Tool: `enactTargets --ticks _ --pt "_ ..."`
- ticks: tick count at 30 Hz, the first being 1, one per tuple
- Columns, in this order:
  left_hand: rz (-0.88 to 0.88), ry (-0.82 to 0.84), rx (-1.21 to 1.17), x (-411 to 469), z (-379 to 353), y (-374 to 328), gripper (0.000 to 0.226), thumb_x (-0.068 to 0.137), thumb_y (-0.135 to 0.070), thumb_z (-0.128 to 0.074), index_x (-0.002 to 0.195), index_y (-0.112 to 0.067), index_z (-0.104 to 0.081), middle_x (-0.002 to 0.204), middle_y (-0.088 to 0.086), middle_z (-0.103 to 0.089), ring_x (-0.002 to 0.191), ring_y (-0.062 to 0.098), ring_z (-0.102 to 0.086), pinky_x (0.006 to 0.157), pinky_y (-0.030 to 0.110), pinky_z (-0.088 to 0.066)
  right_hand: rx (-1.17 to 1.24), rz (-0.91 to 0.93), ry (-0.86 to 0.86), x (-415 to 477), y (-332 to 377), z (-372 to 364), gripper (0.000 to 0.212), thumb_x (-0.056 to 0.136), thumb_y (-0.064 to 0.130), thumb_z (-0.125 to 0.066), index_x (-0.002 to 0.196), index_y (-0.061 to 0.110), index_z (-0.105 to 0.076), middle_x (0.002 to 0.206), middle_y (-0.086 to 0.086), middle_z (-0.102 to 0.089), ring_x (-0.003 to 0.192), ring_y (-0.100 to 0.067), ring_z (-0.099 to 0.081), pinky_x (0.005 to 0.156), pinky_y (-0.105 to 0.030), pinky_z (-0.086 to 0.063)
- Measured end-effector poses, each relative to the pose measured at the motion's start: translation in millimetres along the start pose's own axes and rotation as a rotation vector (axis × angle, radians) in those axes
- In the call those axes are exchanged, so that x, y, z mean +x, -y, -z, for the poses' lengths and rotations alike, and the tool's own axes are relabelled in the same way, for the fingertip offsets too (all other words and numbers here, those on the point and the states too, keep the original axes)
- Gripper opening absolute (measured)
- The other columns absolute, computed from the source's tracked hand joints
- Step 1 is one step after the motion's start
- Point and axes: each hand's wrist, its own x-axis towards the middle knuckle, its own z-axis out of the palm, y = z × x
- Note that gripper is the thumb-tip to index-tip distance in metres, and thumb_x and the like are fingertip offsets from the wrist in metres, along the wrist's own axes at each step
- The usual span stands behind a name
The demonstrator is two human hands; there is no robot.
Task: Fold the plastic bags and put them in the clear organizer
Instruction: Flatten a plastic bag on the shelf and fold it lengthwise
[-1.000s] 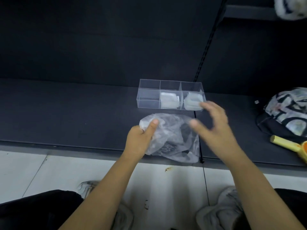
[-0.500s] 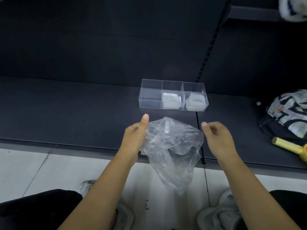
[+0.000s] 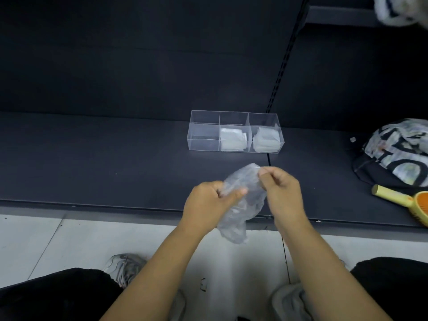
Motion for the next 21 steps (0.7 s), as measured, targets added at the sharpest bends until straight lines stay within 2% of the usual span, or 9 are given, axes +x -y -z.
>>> enactTargets --ticks 3,5,7,9,12,15,17,19,21 --pt "0.186 0.344 0.299 -0.1 10.7 11.8 0.051 0.070 -0.067 -0.068 0.067 -0.018 -0.053 0.066 -0.008 -0.052 0.058 0.011 -0.047 0.059 0.029 -0.037 0.149 -0.104 -0.011 9.8 -5.2 16.4 0.025 0.097 0.014 -0.049 0.077 0.016 -0.064 0.072 -0.002 -0.061 0.071 -0.014 -0.056 0.073 -0.031 -0.048" --pt "0.252 0.459 0.348 -0.2 15.4 18.4 0.056 0.067 -0.073 -0.066 0.096 -0.025 -0.060 0.097 -0.011 -0.060 0.085 0.007 -0.058 0.072 0.026 -0.044 0.222 -0.137 -0.048 13.5 -8.0 23.4 0.031 0.099 0.014 -0.047 0.072 0.019 -0.060 0.062 0.008 -0.061 0.061 -0.005 -0.056 0.066 -0.026 -0.048" --pt "0.258 0.436 0.199 -0.8 15.7 21.8 0.085 0.065 -0.072 -0.068 0.136 -0.031 -0.044 0.137 -0.012 -0.046 0.120 0.007 -0.049 0.095 0.027 -0.042 0.284 -0.152 -0.075 14.3 -9.2 28.2 0.031 0.100 0.014 -0.044 0.074 0.018 -0.061 0.061 0.011 -0.064 0.058 -0.002 -0.059 0.061 -0.021 -0.050" --pt "0.226 0.336 -0.073 -1.8 11.7 18.1 0.102 0.062 -0.071 -0.069 0.147 -0.035 -0.025 0.148 -0.015 -0.033 0.129 0.005 -0.039 0.097 0.023 -0.038 0.343 -0.165 -0.072 14.1 -11.1 32.3 0.029 0.100 0.013 -0.043 0.079 0.016 -0.063 0.068 0.008 -0.070 0.065 -0.005 -0.065 0.062 -0.020 -0.055" --pt "0.215 0.173 -0.346 -1.6 -1.6 11.7 0.103 0.062 -0.078 -0.062 0.148 -0.041 -0.019 0.137 -0.022 -0.043 0.123 0.003 -0.044 0.090 0.018 -0.039 0.398 -0.187 -0.044 11.7 -12.7 36.4 0.027 0.101 0.015 -0.042 0.087 0.013 -0.065 0.077 0.005 -0.073 0.074 -0.007 -0.069 0.068 -0.021 -0.057" --pt "0.307 0.144 -0.647 4.1 -10.1 13.6 0.081 0.078 -0.075 -0.051 0.143 -0.029 -0.034 0.123 -0.005 -0.065 0.114 0.015 -0.061 0.099 0.037 -0.046 0.412 -0.171 0.005 9.1 -15.6 39.8 0.028 0.102 0.018 -0.042 0.087 0.013 -0.065 0.082 0.002 -0.073 0.079 -0.010 -0.068 0.073 -0.025 -0.056" --pt "0.274 0.118 -0.745 5.3 -7.9 13.7 0.078 0.076 -0.053 -0.066 0.143 -0.029 -0.034 0.108 0.000 -0.072 0.106 0.017 -0.066 0.091 0.030 -0.050 0.410 -0.156 0.026 8.4 -16.2 41.9 0.029 0.103 0.019 -0.041 0.085 0.014 -0.064 0.082 0.002 -0.071 0.078 -0.010 -0.066 0.074 -0.026 -0.055" --pt "0.194 0.158 -0.680 6.3 -5.3 17.3 0.083 0.072 -0.027 -0.077 0.143 -0.034 -0.034 0.094 0.002 -0.073 0.104 0.016 -0.067 0.082 0.020 -0.050 0.401 -0.153 0.029 7.2 -15.6 43.2 0.030 0.102 0.020 -0.042 0.083 0.015 -0.064 0.079 0.003 -0.071 0.076 -0.009 -0.065 0.072 -0.025 -0.055" --pt "0.144 0.220 -0.600 7.0 -3.4 19.9 0.082 0.074 -0.009 -0.078 0.140 -0.038 -0.038 0.090 0.005 -0.071 0.099 0.016 -0.068 0.081 0.017 -0.050 0.388 -0.153 0.022 6.1 -15.2 44.0 0.030 0.102 0.022 -0.044 0.080 0.015 -0.064 0.076 0.004 -0.070 0.073 -0.008 -0.065 0.070 -0.025 -0.054"
